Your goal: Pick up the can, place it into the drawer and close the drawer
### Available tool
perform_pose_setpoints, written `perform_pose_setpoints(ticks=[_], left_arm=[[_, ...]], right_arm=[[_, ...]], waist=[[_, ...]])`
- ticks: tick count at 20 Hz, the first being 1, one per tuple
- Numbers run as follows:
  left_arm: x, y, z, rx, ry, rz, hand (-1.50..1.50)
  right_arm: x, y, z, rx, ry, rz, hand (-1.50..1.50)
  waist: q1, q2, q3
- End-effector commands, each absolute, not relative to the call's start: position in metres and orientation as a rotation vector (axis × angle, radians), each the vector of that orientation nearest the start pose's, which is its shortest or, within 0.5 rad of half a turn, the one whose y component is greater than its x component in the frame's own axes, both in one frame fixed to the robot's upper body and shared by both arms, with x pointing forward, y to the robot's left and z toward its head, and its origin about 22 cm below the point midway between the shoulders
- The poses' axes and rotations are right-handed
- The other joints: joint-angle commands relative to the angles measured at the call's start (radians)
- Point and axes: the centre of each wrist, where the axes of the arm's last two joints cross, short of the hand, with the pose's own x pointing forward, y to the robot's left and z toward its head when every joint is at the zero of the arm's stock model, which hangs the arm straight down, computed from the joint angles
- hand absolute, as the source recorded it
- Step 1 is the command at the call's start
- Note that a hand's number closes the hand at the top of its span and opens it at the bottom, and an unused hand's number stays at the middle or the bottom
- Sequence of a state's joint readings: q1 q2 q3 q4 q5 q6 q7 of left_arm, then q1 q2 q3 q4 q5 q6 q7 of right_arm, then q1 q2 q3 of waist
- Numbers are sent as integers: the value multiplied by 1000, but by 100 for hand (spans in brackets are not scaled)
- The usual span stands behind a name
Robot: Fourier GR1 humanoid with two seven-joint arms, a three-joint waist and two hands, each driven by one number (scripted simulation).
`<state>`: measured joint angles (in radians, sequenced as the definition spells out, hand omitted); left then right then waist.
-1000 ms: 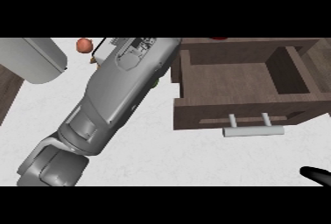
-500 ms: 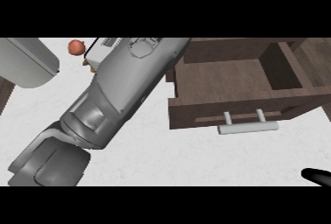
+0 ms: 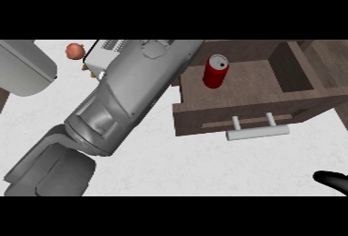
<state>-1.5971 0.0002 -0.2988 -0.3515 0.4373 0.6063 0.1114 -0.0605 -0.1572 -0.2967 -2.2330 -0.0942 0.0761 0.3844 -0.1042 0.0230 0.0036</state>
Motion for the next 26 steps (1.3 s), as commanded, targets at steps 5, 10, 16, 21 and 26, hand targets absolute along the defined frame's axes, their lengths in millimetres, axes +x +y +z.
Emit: perform_pose_setpoints(ticks=[5,10,16,21,26], left_arm=[[433,-24,260,118,-1720,-65,-150],[436,-19,252,104,-1712,-25,-150],[432,-24,267,22,-1713,29,-150],[432,-26,267,45,-1720,2,-150],[434,-22,256,61,-1749,-13,-150]], right_arm=[[193,-288,175,-310,-1963,141,-150],[209,-277,184,-401,-2023,325,-150],[226,-263,190,-614,-1991,515,-150],[249,-255,174,-735,-1946,686,-150],[289,-236,145,-815,-1897,800,-150]], waist=[[1,4,0],[2,14,0],[26,11,-2],[52,-1,-1],[81,-1,-1]])
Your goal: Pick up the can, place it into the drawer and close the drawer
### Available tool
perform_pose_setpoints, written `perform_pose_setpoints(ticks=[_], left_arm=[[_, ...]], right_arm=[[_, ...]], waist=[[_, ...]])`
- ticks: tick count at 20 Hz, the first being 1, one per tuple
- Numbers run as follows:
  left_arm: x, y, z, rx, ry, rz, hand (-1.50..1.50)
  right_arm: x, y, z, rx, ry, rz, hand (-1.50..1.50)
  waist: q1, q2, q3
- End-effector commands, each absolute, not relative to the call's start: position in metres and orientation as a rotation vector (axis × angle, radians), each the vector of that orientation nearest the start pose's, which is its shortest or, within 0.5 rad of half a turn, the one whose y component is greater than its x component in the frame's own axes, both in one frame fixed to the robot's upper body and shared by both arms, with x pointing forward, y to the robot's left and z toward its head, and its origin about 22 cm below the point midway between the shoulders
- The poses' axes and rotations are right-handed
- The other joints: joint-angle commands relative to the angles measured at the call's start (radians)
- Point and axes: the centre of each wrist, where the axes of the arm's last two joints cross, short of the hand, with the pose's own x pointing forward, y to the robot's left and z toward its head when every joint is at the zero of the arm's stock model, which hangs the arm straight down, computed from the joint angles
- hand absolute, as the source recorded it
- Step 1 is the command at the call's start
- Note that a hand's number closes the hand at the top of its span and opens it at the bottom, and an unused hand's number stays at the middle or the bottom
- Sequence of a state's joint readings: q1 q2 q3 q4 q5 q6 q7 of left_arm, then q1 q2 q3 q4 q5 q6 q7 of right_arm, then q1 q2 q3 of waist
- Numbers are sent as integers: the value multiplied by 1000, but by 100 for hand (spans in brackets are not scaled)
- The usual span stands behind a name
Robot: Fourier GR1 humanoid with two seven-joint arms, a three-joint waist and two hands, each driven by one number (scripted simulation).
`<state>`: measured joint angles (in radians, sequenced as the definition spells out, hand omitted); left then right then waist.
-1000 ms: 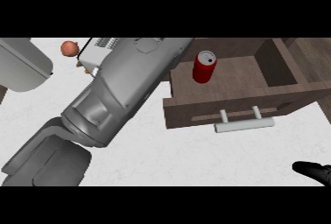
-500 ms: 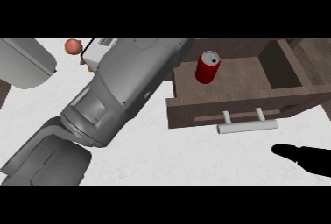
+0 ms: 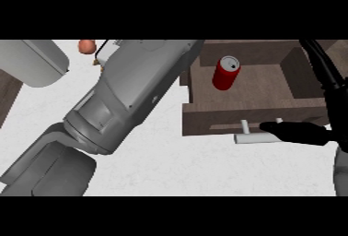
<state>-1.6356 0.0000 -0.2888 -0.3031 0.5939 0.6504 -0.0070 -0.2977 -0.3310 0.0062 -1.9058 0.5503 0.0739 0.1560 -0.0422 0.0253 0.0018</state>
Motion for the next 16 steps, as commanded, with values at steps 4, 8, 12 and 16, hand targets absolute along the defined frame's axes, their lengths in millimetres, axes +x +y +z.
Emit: perform_pose_setpoints(ticks=[4,8,12,16], left_arm=[[434,-25,268,63,-1721,-38,-150],[437,-19,263,20,-1732,-26,-150],[448,7,255,46,-1726,-11,-150],[448,10,262,54,-1700,27,-150]], right_arm=[[303,-219,121,-902,-1824,892,-150],[332,-220,96,-968,-1769,951,-150],[361,-205,89,-979,-1779,954,-150],[376,-192,56,-1037,-1768,965,-150]], waist=[[40,-11,-1],[45,-7,0],[62,-12,-1],[73,-14,-1]])
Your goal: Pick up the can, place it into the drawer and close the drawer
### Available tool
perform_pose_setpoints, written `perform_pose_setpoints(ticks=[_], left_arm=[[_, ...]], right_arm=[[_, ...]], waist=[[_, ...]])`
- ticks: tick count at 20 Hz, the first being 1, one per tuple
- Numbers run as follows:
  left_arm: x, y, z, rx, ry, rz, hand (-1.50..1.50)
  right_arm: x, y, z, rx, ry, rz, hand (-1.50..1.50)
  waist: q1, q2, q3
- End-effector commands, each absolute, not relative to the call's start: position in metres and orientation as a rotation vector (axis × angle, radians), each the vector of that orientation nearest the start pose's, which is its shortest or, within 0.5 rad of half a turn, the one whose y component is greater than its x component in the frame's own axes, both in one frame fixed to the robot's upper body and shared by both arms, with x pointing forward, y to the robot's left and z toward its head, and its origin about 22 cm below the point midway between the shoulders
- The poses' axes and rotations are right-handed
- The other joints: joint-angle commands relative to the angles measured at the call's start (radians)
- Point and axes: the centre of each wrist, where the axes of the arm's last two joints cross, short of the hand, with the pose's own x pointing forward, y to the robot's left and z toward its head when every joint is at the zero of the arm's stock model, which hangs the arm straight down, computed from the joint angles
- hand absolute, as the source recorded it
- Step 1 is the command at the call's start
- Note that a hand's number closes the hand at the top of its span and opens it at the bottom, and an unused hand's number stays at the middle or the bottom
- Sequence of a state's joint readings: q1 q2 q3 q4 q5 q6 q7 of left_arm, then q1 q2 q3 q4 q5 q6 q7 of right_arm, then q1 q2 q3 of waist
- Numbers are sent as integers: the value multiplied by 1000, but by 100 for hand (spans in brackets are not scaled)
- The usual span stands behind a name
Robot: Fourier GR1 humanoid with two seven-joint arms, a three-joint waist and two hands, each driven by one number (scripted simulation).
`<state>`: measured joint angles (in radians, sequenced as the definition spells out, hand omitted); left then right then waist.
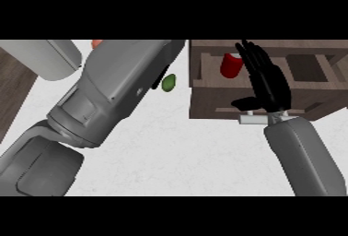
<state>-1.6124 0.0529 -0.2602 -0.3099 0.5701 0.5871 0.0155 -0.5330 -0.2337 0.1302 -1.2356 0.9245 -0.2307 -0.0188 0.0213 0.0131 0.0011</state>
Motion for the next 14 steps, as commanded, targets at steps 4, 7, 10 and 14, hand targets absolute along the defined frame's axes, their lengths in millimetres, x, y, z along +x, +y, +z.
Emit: perform_pose_setpoints(ticks=[4,7,10,14], left_arm=[[456,39,273,71,-1707,14,-150],[458,53,267,74,-1705,20,-150],[458,59,264,58,-1701,-1,-150],[451,56,256,78,-1706,-2,-150]], right_arm=[[396,-181,55,-1119,-1751,962,-150],[416,-189,77,-1204,-1776,862,-150],[426,-185,69,-1236,-1788,840,-150],[436,-173,69,-1272,-1784,838,-150]], waist=[[17,-5,0],[33,-6,-1],[40,-3,0],[61,-7,-1]])
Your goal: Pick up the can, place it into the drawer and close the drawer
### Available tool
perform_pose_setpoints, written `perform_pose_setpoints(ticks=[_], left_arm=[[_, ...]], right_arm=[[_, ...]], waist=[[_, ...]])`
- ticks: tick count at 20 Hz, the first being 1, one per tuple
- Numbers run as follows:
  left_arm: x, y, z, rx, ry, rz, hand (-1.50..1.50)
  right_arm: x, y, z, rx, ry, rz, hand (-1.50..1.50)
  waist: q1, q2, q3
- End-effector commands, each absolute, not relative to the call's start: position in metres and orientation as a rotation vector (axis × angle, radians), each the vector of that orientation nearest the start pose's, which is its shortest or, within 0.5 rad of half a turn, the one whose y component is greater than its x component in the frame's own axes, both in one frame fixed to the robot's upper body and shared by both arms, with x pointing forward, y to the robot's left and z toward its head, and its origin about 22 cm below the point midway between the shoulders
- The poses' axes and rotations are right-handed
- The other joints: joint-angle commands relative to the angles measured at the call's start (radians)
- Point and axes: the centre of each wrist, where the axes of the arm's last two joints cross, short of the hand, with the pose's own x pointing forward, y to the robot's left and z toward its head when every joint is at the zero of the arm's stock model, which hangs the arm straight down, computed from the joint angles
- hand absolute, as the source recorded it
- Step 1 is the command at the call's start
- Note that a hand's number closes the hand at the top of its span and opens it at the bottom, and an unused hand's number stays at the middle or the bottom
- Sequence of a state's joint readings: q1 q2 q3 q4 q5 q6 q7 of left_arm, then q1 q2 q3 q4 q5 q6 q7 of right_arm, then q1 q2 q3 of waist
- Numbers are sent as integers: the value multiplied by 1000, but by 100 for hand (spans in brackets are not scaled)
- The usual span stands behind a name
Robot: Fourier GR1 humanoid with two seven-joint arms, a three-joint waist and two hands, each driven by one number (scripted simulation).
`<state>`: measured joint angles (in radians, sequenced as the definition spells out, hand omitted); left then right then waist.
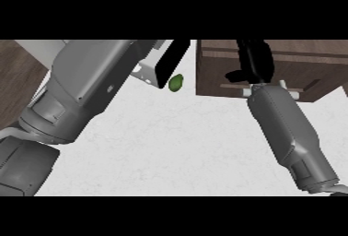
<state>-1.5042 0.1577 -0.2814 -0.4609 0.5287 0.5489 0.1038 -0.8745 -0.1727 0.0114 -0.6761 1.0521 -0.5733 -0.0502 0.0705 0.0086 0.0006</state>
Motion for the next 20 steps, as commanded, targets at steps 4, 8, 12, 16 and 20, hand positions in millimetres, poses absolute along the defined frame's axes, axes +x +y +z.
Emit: perform_pose_setpoints(ticks=[4,8,12,16,20], left_arm=[[455,77,255,94,-1716,-6,-150],[448,74,257,69,-1685,-15,-150],[446,84,250,78,-1702,-24,-150],[446,105,246,72,-1692,-21,-150],[442,110,254,73,-1692,-19,-150]], right_arm=[[457,-193,111,-1319,-1791,822,-150],[458,-180,100,-1343,-1780,814,-150],[467,-172,125,-1329,-1826,792,-150],[466,-163,122,-1272,-1860,747,-150],[468,-143,138,-1142,-1940,677,-150]], waist=[[17,12,0],[40,4,0],[43,11,0],[46,12,1],[49,4,2]])
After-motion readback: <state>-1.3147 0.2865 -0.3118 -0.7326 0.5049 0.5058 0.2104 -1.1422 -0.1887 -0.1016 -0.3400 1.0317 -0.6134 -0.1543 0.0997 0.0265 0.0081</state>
